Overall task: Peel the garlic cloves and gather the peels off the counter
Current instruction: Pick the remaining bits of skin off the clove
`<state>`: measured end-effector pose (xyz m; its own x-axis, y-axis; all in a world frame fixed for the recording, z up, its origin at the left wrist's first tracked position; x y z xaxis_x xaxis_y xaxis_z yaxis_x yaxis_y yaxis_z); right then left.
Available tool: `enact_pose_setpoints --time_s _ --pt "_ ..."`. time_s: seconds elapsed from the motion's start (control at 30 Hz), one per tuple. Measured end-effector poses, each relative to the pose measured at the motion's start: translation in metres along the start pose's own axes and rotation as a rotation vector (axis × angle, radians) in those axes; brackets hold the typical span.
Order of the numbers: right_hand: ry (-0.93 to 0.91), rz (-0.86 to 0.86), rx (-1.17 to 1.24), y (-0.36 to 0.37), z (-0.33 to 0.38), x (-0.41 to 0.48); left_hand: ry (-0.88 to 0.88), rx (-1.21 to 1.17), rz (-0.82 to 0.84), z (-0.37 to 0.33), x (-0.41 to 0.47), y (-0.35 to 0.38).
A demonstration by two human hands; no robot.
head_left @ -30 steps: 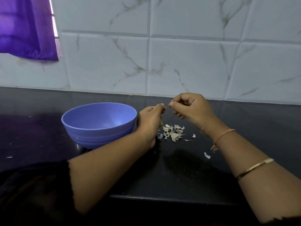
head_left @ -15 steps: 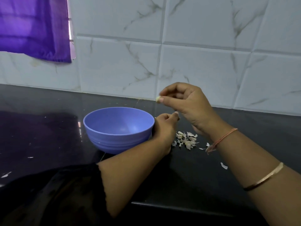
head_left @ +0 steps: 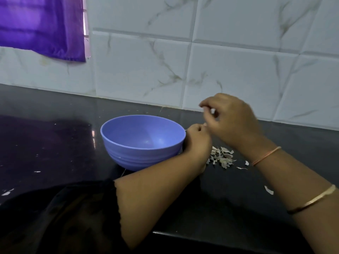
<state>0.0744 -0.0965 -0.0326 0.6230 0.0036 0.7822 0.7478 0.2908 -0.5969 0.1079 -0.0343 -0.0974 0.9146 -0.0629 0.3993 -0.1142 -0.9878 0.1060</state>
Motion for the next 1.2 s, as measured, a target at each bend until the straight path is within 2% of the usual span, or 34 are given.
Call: enact_pose_setpoints --time_s 0.07,0.27,0.53,0.73,0.97,1.2 --pt "0.105 0.024 -0.044 -0.003 -0.027 -0.001 -0.032 -0.007 -0.079 -0.003 0.003 0.003" --pt "0.31 0.311 0.068 0.001 -0.078 -0.016 -0.034 -0.017 -0.123 -0.002 0.004 0.001" --pt "0.318 0.571 -0.06 0.022 -0.068 -0.028 -0.071 -0.004 -0.128 -0.003 -0.001 0.001" --pt "0.308 0.543 -0.031 0.024 -0.069 -0.028 -0.091 -0.009 -0.152 -0.005 -0.001 0.001" --pt "0.435 0.426 0.497 0.016 -0.064 -0.026 -0.091 -0.002 -0.166 -0.005 0.0 0.001" --pt "0.48 0.45 0.7 0.012 -0.063 -0.026 -0.068 0.036 -0.123 -0.003 0.0 0.0"
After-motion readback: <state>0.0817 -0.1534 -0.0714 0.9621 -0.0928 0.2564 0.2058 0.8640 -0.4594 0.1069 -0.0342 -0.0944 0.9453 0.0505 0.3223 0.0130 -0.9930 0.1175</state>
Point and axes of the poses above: each hand's wrist, its own x-axis towards the middle knuckle, its own y-axis out of the palm, z = x × y, the point moved 1 cm from there along x, towards the middle knuckle, and after that the axes turned 11 degrees about y, right-handed, at the moved point
